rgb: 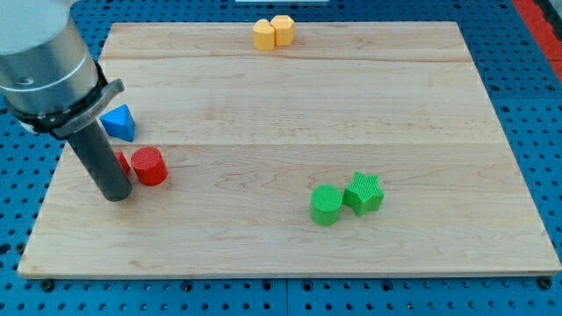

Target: Push the red circle to the red star

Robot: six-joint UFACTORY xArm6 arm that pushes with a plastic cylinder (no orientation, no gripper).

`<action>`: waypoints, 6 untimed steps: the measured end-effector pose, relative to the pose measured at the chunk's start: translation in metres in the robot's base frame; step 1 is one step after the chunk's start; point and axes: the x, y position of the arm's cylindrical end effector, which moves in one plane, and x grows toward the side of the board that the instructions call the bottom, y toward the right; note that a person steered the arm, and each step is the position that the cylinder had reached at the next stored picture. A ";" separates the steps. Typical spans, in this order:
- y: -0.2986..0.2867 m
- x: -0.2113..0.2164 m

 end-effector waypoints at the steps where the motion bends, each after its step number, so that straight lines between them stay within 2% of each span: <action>1: -0.008 0.008; 3: -0.019 -0.043; 6: 0.024 0.006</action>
